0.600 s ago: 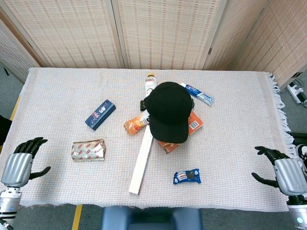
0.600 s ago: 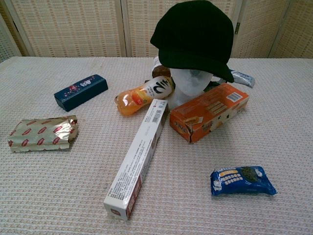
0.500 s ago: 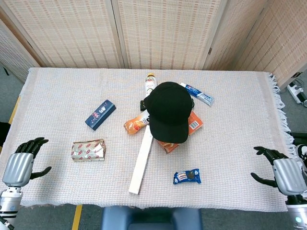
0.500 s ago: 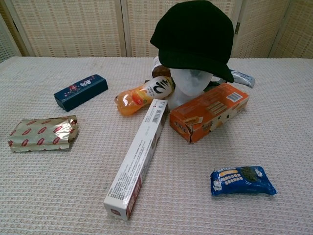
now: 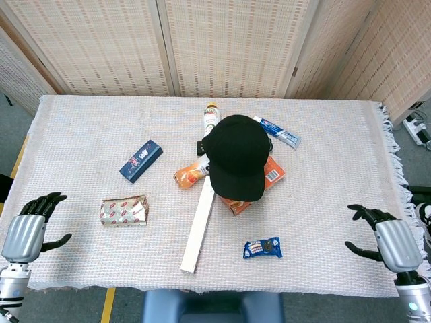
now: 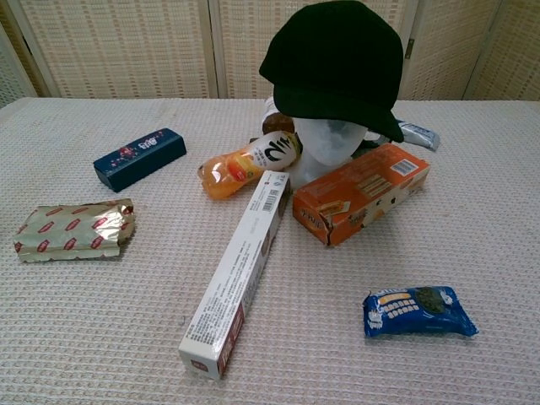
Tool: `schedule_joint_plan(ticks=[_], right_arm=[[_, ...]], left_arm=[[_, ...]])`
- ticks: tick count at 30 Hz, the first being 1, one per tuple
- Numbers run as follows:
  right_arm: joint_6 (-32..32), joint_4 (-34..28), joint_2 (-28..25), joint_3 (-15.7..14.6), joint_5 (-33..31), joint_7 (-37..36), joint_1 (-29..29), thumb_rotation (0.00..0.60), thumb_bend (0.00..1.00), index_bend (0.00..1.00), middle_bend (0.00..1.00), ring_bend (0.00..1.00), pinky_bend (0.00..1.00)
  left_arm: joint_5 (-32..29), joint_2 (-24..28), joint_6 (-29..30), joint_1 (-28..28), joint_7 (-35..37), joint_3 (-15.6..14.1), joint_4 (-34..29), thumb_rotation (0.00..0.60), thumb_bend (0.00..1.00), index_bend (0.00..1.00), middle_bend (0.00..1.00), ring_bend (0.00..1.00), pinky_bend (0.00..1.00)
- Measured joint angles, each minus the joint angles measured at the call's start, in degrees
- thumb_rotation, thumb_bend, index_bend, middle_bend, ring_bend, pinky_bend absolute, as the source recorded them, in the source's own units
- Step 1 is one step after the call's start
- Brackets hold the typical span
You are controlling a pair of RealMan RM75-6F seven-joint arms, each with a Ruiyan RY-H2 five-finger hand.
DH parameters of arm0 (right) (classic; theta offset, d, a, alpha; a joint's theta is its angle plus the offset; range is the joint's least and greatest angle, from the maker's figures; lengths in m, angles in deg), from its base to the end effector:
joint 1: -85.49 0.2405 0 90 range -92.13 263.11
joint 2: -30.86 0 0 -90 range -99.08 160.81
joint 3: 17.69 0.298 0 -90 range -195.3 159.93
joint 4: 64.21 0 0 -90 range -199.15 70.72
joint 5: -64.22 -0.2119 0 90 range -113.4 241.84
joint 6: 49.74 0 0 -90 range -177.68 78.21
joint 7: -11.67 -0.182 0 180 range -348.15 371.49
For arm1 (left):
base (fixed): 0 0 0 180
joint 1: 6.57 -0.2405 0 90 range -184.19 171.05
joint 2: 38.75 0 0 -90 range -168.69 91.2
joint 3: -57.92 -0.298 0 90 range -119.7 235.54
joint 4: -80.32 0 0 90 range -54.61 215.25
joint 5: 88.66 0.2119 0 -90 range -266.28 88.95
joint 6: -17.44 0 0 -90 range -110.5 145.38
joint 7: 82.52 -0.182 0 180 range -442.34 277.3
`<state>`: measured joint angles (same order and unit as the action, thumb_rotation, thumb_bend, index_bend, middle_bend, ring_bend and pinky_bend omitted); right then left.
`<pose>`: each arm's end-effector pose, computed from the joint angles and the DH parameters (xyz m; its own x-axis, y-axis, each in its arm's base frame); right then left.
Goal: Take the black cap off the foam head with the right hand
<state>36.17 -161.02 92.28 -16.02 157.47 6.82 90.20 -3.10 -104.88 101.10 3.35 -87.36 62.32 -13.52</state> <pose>-0.3164 -0.2143 0.1751 0.2977 -0.0229 0.9544 -0.9469 -0.1345 0.2921 -0.3198 0.2566 0.1612 0.4133 -0.0320 0.9100 0.9057 -0.0884 -0.4145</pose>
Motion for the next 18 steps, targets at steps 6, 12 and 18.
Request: schedule_joint_plan(ticks=[6,12,18], right_arm=[[-1.76,1.54,3.14,0.99,1.63,0.02,2.96,0.586,0.08,0.38,0.75,0.74,0.86],[-4.19,4.2,9.36,3.02,2.22,0.2,7.11,0.595,0.08,0.44,0.9,0.92,1.0],[-6.45,7.27,16.51,5.64,1.43,0.18,11.5,0.599,0.08,0.45,0.97,1.0,1.0]], left_arm=[[0.56,0.94,1.4,-0.76,0.29,-0.21,-0.83,0.6,0.16,0.24,0.22,0.21,0.25],[1.38,1.78,2.5,-1.4,0.62,-0.49,-1.48,0.6,0.16,0.24,0.22,0.21,0.25],[1.57,2.27,2.89,-1.8,0.73,-0.67,-1.7,0.6,0.16,0.24,0.21,0.21,0.25]])
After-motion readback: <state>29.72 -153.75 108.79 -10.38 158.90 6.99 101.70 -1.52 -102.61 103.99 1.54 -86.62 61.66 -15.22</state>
